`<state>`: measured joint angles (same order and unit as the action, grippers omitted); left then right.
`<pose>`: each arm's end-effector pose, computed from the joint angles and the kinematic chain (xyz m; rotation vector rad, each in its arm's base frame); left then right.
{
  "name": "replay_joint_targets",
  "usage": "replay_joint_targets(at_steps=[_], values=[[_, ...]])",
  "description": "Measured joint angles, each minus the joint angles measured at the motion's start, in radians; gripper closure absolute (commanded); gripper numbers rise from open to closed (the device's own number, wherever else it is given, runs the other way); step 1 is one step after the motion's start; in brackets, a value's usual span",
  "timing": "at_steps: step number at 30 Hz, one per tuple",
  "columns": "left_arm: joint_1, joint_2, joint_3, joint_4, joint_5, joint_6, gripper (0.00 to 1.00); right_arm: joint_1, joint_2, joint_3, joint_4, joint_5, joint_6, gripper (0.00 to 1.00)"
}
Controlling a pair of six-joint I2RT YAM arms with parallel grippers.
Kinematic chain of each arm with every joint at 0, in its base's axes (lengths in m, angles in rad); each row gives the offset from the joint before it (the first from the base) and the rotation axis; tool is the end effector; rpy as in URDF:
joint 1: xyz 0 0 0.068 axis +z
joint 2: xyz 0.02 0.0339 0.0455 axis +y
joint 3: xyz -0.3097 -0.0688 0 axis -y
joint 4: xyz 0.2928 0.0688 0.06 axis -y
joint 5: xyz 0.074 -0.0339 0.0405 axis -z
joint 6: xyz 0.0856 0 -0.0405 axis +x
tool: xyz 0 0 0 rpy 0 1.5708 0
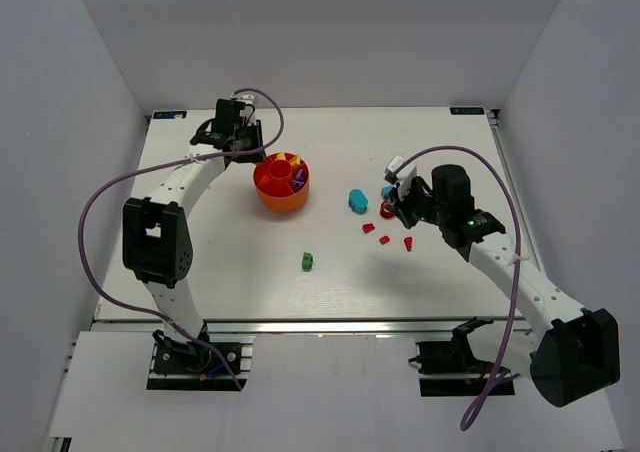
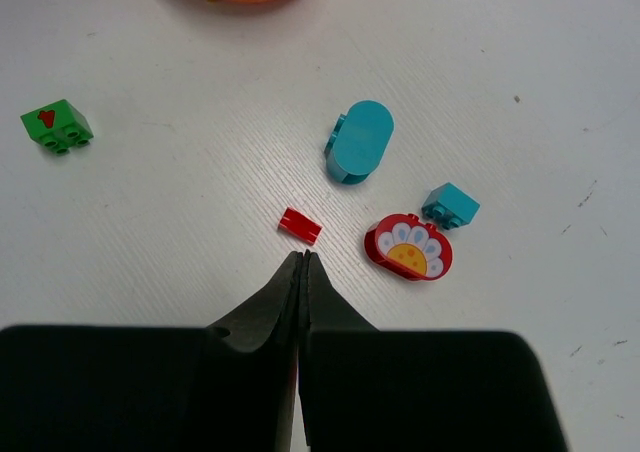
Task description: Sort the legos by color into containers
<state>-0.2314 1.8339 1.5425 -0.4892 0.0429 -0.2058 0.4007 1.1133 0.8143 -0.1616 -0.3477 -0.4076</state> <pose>0.4971 -0.1209 0.2736 0.0514 2.3655 -0.2635 0.2824 0.1513 0.2938 -0.9903 1.7595 0.3482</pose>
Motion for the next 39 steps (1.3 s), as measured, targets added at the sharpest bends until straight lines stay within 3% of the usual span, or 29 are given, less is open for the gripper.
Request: replay_joint_targets(at_steps=[14, 19, 26, 27, 28, 29, 30, 32, 34, 36, 37, 38, 39], values=[[0.000, 0.010, -0.013, 0.003, 0.048, 0.008, 0.61, -0.009, 0.000, 0.000, 0.000, -0.003, 0.000, 1.00], [0.000, 0.010, -0.014, 0.003, 0.052, 0.009, 0.48, -0.009, 0.000, 0.000, 0.000, -0.003, 0.000, 1.00], [0.000, 0.010, -0.014, 0.002, 0.051, 0.006, 0.48, -0.014, 0.000, 0.000, 0.000, -0.007, 0.000, 1.00], [0.000, 0.010, -0.014, -0.001, 0.050, 0.006, 0.53, -0.015, 0.000, 0.000, 0.000, -0.007, 0.000, 0.87], [0.000, 0.010, -0.013, -0.005, 0.044, 0.006, 0.70, -0.015, 0.000, -0.001, 0.000, -0.007, 0.000, 0.12], [0.000, 0.010, -0.013, -0.007, 0.043, -0.003, 0.83, -0.016, 0.000, -0.002, -0.001, -0.008, 0.003, 0.11], [0.000, 0.008, -0.013, -0.009, 0.042, -0.007, 0.92, -0.018, 0.000, -0.002, -0.001, -0.010, -0.001, 0.11], [0.000, -0.005, -0.019, -0.008, 0.040, -0.011, 0.99, -0.019, 0.000, -0.007, 0.000, -0.016, -0.007, 0.11], [-0.002, -0.050, -0.050, 0.000, 0.059, -0.020, 0.91, -0.023, 0.000, -0.010, -0.001, -0.029, -0.010, 0.11], [-0.002, -0.139, -0.130, 0.028, 0.109, -0.032, 0.72, -0.027, 0.000, -0.011, -0.001, -0.049, -0.010, 0.16], [-0.003, -0.188, -0.172, 0.034, 0.148, -0.041, 0.65, -0.030, 0.000, -0.011, -0.002, -0.060, -0.010, 0.29], [-0.007, -0.242, -0.224, 0.047, 0.196, -0.057, 0.58, -0.032, 0.000, -0.011, -0.001, -0.068, -0.009, 0.67], [-0.013, -0.289, -0.275, 0.065, 0.234, -0.075, 0.55, -0.033, 0.001, -0.011, 0.000, -0.078, -0.005, 0.83]])
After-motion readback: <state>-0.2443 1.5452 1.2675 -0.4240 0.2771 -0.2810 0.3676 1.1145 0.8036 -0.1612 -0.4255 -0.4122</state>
